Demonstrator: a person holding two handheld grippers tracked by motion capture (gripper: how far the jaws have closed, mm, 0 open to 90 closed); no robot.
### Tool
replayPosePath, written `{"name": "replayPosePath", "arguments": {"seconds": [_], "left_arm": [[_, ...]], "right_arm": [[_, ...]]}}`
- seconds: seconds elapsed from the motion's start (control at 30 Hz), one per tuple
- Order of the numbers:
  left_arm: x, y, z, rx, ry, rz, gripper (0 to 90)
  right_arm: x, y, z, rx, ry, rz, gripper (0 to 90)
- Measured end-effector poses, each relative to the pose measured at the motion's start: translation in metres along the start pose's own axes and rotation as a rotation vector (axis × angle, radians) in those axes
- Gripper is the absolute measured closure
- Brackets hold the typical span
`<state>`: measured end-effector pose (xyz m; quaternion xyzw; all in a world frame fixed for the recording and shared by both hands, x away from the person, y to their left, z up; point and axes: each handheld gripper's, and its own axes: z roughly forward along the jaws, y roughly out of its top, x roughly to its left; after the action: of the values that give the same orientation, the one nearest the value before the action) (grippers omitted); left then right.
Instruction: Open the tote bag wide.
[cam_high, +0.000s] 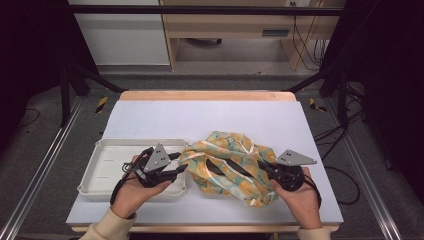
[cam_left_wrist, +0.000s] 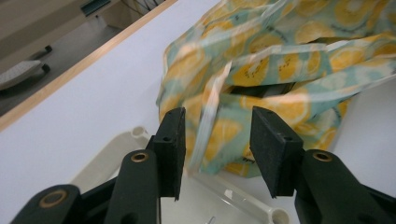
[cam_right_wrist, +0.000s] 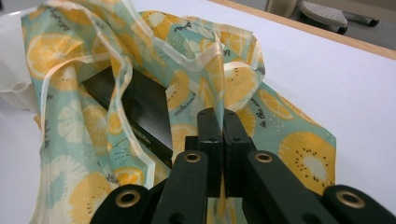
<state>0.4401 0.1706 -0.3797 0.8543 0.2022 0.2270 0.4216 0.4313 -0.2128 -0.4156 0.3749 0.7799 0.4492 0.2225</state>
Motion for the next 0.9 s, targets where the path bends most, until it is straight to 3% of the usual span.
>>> {"name": "replayPosePath", "arguments": {"seconds": [0.1, 0.17, 0.3, 0.47, 0.57, 0.63, 0.73, 0.9], "left_arm": [[0.004, 0.012, 0.0, 0.015, 0.042, 0.048, 56.5], [0.007, 0.017, 0.008, 0.023, 0.011, 0.038, 56.7], [0.004, 0.026, 0.032, 0.059, -0.038, 0.067, 55.6], [-0.001, 0.029, 0.057, 0.125, -0.062, 0.101, 55.5], [-0.001, 0.029, 0.066, 0.16, -0.042, 0.108, 60.4], [-0.003, 0.03, 0.066, 0.157, -0.016, 0.119, 68.0], [-0.003, 0.03, 0.065, 0.167, -0.019, 0.118, 79.1], [-0.011, 0.029, 0.048, 0.094, -0.027, 0.095, 85.2]], "right_arm": [[-0.001, 0.0, 0.001, 0.003, 0.0, 0.001, 88.9], [-0.002, -0.001, 0.001, 0.004, 0.002, 0.004, 88.9], [-0.002, -0.002, 0.002, 0.004, 0.007, 0.006, 88.7], [-0.003, -0.002, 0.001, 0.001, 0.005, 0.011, 88.7], [-0.004, -0.003, 0.001, 0.001, 0.005, 0.009, 88.7], [-0.004, -0.003, 0.0, 0.0, 0.005, 0.012, 88.7], [-0.005, -0.003, 0.001, -0.001, 0.006, 0.014, 88.7], [-0.007, -0.003, 0.0, -0.008, -0.007, 0.023, 88.7]]}}
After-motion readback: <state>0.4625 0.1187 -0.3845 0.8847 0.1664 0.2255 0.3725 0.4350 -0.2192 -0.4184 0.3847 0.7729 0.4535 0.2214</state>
